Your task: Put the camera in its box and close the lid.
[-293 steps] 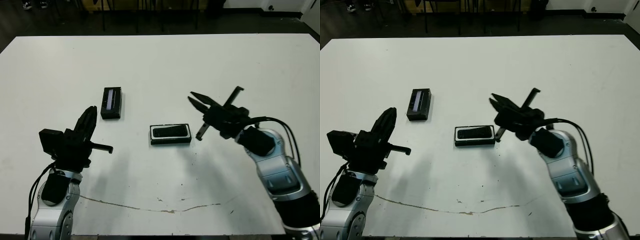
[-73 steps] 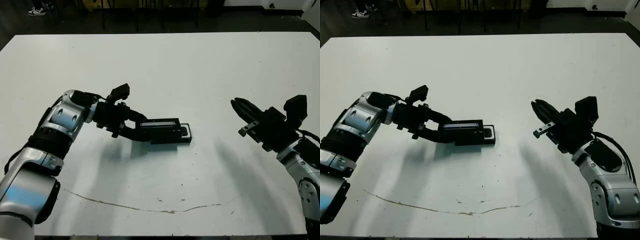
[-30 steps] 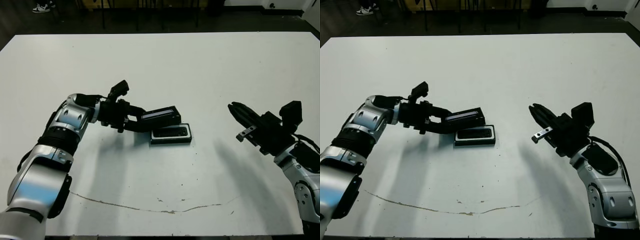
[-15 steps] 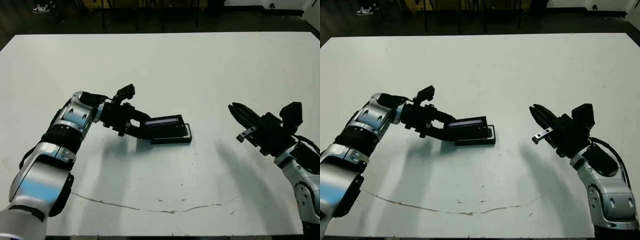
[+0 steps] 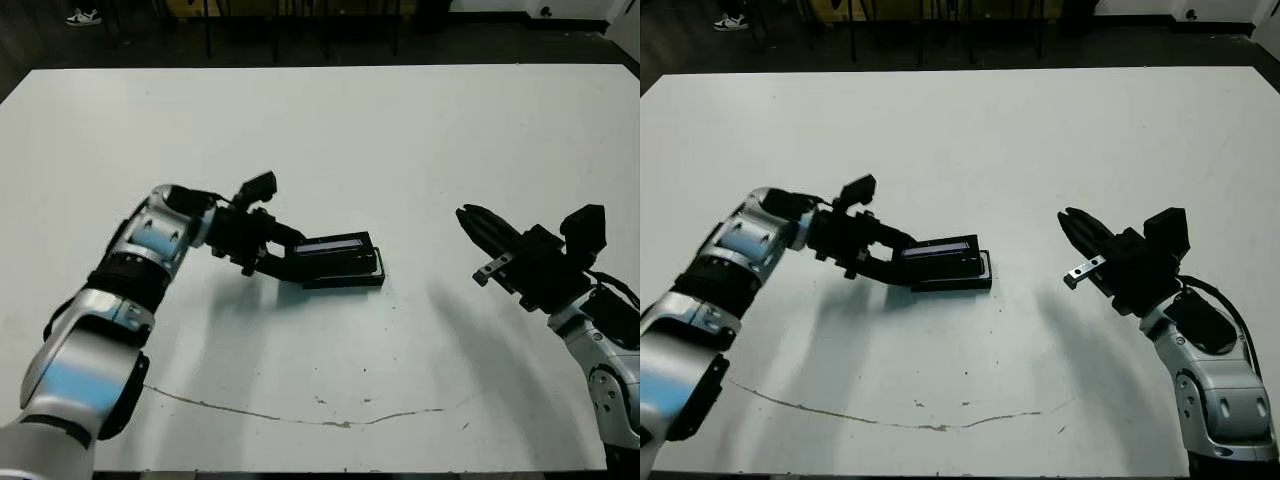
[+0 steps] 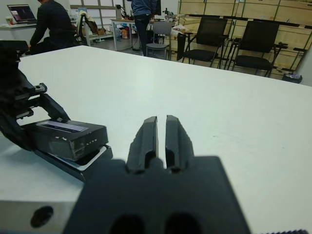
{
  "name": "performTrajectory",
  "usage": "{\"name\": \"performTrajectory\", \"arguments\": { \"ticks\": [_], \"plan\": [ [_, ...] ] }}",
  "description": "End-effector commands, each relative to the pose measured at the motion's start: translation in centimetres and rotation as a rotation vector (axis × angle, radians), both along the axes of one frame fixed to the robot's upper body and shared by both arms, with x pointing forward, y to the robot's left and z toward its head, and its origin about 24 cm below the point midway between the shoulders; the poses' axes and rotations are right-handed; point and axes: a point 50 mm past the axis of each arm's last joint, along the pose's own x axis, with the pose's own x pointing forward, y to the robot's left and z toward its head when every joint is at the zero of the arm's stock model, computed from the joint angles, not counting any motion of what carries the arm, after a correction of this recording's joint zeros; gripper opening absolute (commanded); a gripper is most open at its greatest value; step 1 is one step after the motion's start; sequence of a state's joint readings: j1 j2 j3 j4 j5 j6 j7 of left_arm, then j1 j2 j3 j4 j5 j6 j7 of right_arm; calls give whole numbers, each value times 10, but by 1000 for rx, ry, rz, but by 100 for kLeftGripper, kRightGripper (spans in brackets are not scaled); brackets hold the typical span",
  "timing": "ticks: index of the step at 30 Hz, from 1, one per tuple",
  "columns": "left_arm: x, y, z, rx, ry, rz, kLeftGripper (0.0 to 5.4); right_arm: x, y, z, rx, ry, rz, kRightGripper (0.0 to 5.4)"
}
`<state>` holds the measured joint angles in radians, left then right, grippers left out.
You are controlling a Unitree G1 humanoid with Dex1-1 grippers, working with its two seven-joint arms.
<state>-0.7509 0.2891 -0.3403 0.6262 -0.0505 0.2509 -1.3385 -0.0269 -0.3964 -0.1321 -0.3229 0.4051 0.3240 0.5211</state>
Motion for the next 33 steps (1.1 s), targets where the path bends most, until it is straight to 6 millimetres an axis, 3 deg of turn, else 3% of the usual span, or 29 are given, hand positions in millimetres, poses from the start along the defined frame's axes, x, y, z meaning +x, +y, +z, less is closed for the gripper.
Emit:
{"name": "performTrajectory", "arguments": {
  "ticks": [1,7,21,33],
  "plan": [
    [-12,-12,-27,92,-29,8,274,-3,-2,-3,9,9,9,0],
    [-20,-19,-39,107,-28,-25,274,-4,-3,-3,18,2,23,0],
    [-19,-23,-27,136,-5,-72,274,-3,-3,-4,4,3,14,0],
    [-13,-49,-17,294,-166,-173,274,-4,0,-5,9,6,14,0]
  ]
}}
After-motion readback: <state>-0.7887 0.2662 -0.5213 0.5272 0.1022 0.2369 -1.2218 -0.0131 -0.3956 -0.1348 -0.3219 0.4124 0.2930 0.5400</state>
